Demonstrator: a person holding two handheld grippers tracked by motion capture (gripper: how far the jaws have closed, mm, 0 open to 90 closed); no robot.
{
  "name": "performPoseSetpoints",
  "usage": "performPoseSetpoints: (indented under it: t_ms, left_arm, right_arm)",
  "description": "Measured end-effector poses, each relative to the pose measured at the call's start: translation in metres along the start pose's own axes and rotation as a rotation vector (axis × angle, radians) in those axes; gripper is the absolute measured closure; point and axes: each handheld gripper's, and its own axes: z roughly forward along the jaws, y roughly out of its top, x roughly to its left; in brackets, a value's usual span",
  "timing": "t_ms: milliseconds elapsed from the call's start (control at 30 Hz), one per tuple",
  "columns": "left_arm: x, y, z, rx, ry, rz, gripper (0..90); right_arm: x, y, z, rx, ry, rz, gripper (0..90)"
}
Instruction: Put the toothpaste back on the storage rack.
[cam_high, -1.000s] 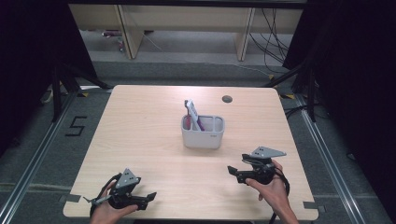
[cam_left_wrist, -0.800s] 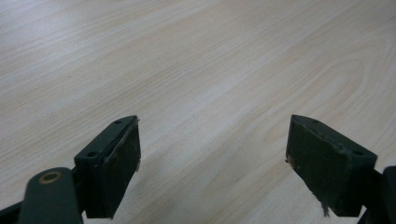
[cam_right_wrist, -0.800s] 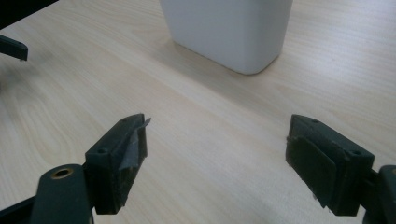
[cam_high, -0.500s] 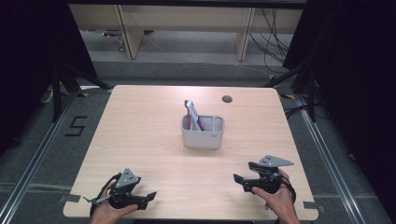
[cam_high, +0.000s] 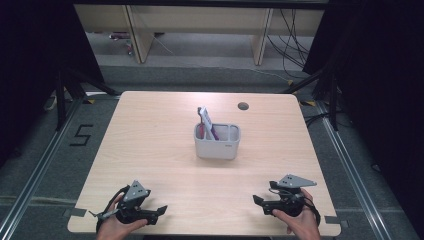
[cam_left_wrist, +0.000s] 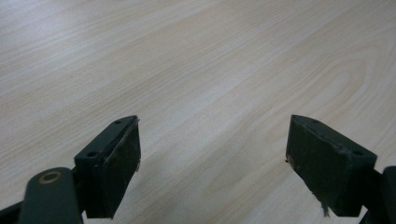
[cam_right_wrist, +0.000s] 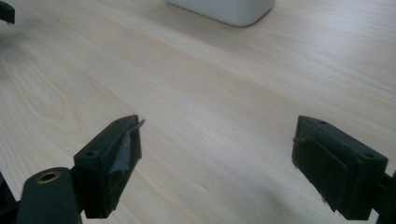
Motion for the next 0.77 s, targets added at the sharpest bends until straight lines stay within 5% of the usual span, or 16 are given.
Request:
performPoseSetpoints:
  t_ms: [233, 267, 333, 667, 767]
  left_arm:
    - [0.000, 0.000, 0.001, 0.004, 0.002, -0.001, 17.5]
    - [0.000, 0.000, 0.001, 0.003, 0.002, 0.000, 17.5]
    - [0.000, 0.000, 0.001, -0.006, -0.003, -0.002, 17.5]
    - [0.000, 0.000, 0.000, 0.005, -0.001, 0.002, 17.5]
    - [0.000, 0.000, 0.000, 0.004, -0.001, 0.001, 17.5]
  right_arm:
    - [0.000, -0.013, -0.005, 0.036, 0.000, -0.034, 16.2]
    - [0.003, -0.016, -0.006, 0.038, 0.001, 0.005, 16.2]
    - [-0.001, -0.019, -0.009, 0.040, -0.010, -0.033, 16.3]
    - [0.000, -0.027, -0.012, 0.064, 0.024, -0.031, 16.2]
    - [0.003, -0.029, -0.014, 0.059, 0.004, 0.003, 16.2]
